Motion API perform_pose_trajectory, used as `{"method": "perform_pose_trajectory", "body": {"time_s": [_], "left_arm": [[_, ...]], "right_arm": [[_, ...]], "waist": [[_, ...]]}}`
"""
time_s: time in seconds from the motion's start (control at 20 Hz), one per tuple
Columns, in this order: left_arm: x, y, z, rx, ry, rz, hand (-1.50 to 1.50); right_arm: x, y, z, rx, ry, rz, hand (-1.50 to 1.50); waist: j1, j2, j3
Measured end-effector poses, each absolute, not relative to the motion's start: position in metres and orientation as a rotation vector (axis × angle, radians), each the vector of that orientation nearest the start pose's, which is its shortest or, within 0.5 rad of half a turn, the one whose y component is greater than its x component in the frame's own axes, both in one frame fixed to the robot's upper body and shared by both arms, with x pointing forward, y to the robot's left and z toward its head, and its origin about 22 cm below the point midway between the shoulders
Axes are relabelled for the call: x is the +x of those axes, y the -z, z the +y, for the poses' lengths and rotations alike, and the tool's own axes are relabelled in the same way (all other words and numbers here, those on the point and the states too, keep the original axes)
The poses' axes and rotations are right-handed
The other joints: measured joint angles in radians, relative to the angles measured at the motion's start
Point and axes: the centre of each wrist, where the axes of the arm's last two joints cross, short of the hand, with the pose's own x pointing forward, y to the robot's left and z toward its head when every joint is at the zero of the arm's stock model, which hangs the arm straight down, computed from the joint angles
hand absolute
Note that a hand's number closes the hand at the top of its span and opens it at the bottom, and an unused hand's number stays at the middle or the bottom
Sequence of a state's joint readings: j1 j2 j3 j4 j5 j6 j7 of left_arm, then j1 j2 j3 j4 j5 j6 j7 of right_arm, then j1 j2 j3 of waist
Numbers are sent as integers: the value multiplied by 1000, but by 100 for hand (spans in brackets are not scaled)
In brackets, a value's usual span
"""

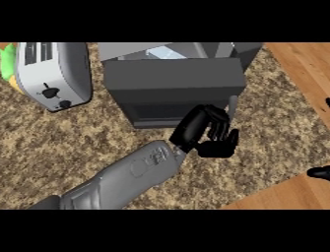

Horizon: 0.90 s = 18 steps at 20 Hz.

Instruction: Pick up the milk, place it into the microwave and close the microwave

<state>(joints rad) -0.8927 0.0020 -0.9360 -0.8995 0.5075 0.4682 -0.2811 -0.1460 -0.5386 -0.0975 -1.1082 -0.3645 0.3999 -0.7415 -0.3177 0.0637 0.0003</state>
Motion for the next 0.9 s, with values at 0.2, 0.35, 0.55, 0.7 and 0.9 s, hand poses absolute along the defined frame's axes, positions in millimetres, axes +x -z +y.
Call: {"method": "perform_pose_trajectory", "body": {"time_s": [0.2,0.35,0.55,0.7,0.9], "left_arm": [[327,-43,-10,-258,634,-1793,150],[337,-51,-9,-231,617,-1801,150],[348,-57,-6,-186,595,-1805,150],[355,-61,-4,-153,570,-1804,150],[362,-65,0,-117,540,-1800,150]], "right_arm": [[273,-15,-401,185,-193,-2057,-150],[280,-24,-397,219,-206,-2071,-150],[287,-36,-394,266,-238,-2076,-150],[292,-44,-389,313,-266,-2074,-150],[299,-53,-381,384,-308,-2060,-150]], "waist": [[-23,11,2],[-38,19,3],[-58,25,4],[-70,31,4],[-83,37,5]]}}
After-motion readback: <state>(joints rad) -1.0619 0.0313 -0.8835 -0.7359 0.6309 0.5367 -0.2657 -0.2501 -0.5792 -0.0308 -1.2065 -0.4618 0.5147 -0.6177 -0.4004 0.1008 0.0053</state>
